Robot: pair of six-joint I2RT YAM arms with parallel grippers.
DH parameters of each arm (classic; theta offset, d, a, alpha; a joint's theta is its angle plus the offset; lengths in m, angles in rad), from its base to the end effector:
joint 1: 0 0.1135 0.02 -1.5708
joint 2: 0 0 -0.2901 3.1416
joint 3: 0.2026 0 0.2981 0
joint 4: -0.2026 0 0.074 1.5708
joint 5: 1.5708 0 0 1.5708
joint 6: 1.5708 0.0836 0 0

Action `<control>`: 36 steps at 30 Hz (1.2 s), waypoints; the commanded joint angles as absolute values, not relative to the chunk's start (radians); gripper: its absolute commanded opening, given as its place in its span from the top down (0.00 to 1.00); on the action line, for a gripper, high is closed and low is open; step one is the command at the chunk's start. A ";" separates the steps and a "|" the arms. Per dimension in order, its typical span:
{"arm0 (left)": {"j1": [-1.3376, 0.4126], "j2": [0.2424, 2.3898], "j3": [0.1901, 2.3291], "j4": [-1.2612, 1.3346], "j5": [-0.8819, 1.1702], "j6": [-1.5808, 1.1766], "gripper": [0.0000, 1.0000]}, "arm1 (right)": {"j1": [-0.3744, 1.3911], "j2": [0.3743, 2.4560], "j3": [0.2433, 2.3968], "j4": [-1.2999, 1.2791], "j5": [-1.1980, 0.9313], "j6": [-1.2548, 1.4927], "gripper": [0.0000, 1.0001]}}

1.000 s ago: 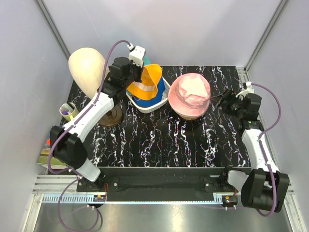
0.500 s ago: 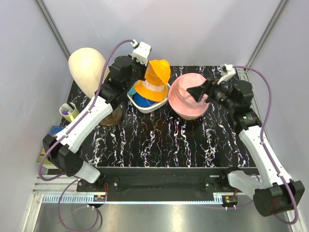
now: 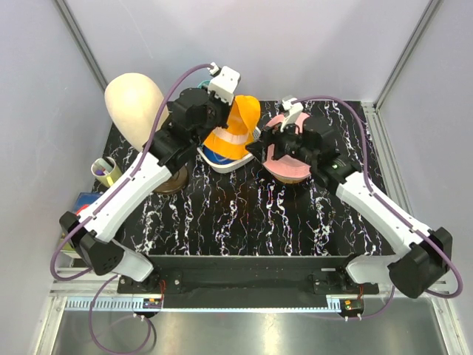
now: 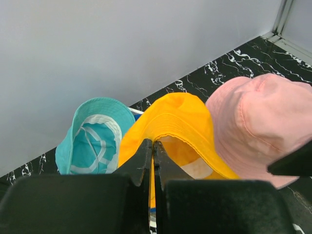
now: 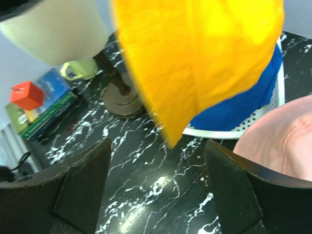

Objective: Stack the hats

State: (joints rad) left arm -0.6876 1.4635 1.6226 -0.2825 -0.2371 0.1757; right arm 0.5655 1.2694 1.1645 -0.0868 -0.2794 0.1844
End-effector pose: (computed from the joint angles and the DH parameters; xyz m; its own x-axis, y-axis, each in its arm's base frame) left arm 0.3384 -0.2526 0.4883 -0.0173 0.2341 -0.9721 0.4467 0.8716 0.2019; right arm 0.3103 0.2242 0.3902 -0.2945 0.0219 -0.9554 -0.7015 0.6739 0.2317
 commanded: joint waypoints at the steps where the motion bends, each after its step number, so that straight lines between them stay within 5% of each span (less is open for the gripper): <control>1: -0.701 1.378 1.628 -0.252 -0.256 0.167 1.00 | 0.600 1.330 1.236 -0.049 -0.148 0.127 0.16; 4: -0.703 1.355 1.606 -0.255 -0.241 0.164 1.00 | 0.612 1.376 1.259 -0.031 -0.094 0.120 0.23; 7: -0.703 1.336 1.583 -0.252 -0.255 0.172 1.00 | 0.612 1.396 1.269 -0.009 -0.028 0.130 0.60; 8: -0.701 1.335 1.580 -0.252 -0.259 0.175 1.00 | 0.612 1.397 1.270 0.032 -0.008 0.129 0.80; 10: -0.701 1.338 1.575 -0.252 -0.268 0.186 1.00 | 0.612 1.410 1.290 0.060 0.052 0.103 1.00; 17: -0.638 1.422 1.649 -0.242 -0.196 0.198 1.00 | 0.591 1.502 1.425 0.107 0.245 -0.078 1.00; 26: -0.586 1.713 1.961 -0.183 0.055 0.265 1.00 | 0.353 1.563 1.609 0.124 0.231 -0.164 1.00; 36: -0.594 1.927 1.933 0.086 0.212 0.313 1.00 | 0.268 1.424 1.313 0.363 0.319 -0.357 1.00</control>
